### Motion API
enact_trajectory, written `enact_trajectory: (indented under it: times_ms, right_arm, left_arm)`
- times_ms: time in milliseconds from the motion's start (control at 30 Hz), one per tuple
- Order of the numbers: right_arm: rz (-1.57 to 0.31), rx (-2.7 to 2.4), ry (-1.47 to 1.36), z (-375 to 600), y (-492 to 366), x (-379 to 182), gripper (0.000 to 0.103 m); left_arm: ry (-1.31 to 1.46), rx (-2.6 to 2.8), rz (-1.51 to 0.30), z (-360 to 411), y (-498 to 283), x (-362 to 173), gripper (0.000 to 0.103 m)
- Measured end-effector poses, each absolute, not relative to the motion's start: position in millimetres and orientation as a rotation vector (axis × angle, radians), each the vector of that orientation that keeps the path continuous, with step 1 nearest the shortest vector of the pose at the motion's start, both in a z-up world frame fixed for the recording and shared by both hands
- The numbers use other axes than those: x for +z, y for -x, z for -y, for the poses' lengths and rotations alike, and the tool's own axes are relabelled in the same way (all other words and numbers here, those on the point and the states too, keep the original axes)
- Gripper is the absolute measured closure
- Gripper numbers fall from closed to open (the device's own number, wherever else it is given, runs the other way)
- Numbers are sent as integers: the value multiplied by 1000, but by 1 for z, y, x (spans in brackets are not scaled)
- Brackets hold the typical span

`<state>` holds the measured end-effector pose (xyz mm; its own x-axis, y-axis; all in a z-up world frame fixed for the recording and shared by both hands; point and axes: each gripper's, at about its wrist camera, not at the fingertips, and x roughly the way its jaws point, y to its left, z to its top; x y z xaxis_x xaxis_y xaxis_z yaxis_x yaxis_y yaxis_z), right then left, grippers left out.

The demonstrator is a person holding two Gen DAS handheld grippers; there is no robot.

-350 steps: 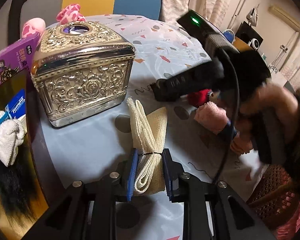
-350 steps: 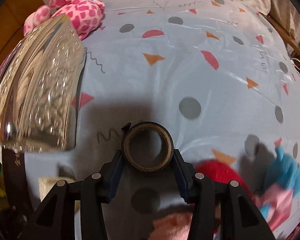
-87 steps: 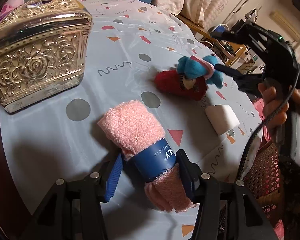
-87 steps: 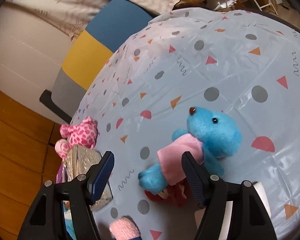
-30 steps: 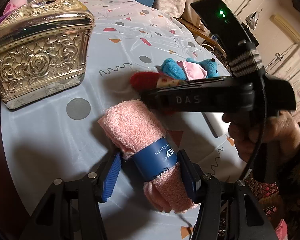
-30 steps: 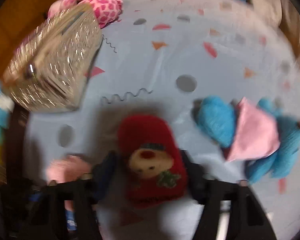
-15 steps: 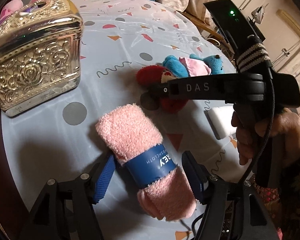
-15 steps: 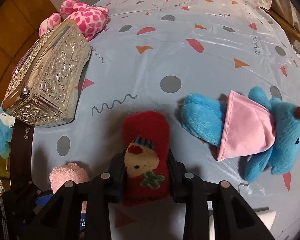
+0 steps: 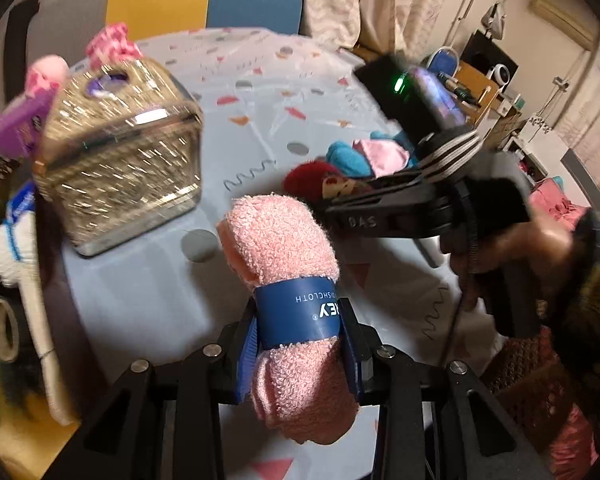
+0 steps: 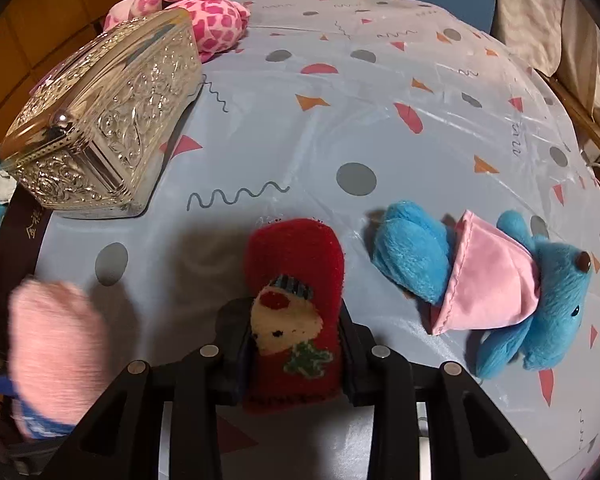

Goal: Organize soft objects
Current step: 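Carry the towel over the tray with the left tool while the right carries the doll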

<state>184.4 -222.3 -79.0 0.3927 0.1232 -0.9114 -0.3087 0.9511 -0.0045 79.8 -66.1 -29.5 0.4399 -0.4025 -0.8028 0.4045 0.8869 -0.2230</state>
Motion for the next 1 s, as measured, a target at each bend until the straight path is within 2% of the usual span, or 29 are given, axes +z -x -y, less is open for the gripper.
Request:
enact_trajectory:
  times_ms: [200, 367, 733, 833, 900, 967, 1000]
  right_arm:
    - [-1102, 272, 258, 211, -169, -81, 69]
    - [-1098, 269, 262, 205, -166, -83, 69]
    - [-1091, 261, 287, 201, -170, -81, 69]
    - [-1092, 259, 285, 200, -169, -80, 69]
    - [-1092, 258, 286, 200, -169, -80, 69]
    - [-1093, 258, 286, 200, -169, -80, 68]
    - [-1094, 259, 286, 200, -169, -80, 68]
  left_arm:
    - [54, -497, -901, 22, -58, 6, 67]
    - [141, -371, -849, -46, -47, 25, 67]
    - [148, -10, -849, -187, -16, -2, 67]
    - [152, 27, -890, -203, -16, -22, 63]
    - [163, 47, -918, -215, -12, -33, 57]
    - [192, 51, -928, -221, -7, -40, 45]
    - [201, 58, -925, -222, -5, -40, 44]
